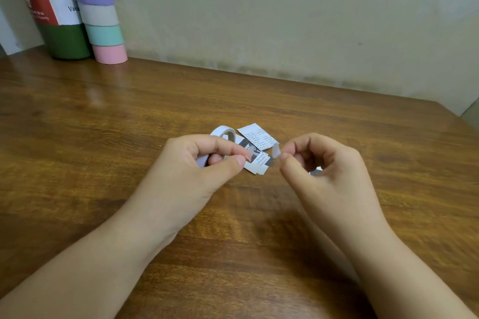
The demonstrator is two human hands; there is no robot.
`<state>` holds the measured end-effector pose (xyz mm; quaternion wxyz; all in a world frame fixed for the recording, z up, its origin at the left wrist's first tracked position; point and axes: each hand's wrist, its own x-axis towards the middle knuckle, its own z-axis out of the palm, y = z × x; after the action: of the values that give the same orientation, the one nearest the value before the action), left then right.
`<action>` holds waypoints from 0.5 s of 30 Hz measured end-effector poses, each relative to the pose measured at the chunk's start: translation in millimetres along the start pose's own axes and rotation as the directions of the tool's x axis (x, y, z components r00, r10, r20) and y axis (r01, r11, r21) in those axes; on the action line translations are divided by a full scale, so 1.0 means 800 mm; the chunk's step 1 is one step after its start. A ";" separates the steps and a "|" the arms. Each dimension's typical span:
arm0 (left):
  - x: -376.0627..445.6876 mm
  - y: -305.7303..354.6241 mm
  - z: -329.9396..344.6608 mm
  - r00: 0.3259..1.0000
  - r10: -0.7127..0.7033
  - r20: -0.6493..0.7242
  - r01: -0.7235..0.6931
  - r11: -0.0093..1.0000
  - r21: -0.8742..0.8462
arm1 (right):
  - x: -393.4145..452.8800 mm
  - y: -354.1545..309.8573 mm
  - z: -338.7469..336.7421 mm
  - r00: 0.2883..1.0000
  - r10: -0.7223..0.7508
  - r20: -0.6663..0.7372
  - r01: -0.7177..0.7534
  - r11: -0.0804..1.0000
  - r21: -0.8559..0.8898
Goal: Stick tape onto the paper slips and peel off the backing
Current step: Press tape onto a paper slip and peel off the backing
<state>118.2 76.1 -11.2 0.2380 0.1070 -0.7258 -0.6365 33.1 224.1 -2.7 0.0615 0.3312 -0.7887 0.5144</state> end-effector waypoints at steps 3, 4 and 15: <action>0.001 0.000 -0.003 1.000 -0.004 -0.008 0.004 1.000 -0.011 | 0.010 0.013 -0.012 0.998 0.015 -0.061 -0.023 0.990 -0.142; 0.002 -0.001 -0.004 1.000 -0.008 -0.027 0.008 1.000 -0.005 | 0.014 0.020 -0.018 0.996 0.033 -0.077 -0.047 0.979 -0.197; 0.005 -0.006 -0.016 0.987 0.119 -0.106 -0.070 0.922 0.381 | 0.039 0.075 -0.046 0.951 0.274 -0.141 -0.308 0.826 -0.473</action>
<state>120.1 61.9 -13.5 0.2893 0.1555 -0.8219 -0.4654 -35.1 256.3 -17.9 0.0907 0.1633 -0.9316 0.3120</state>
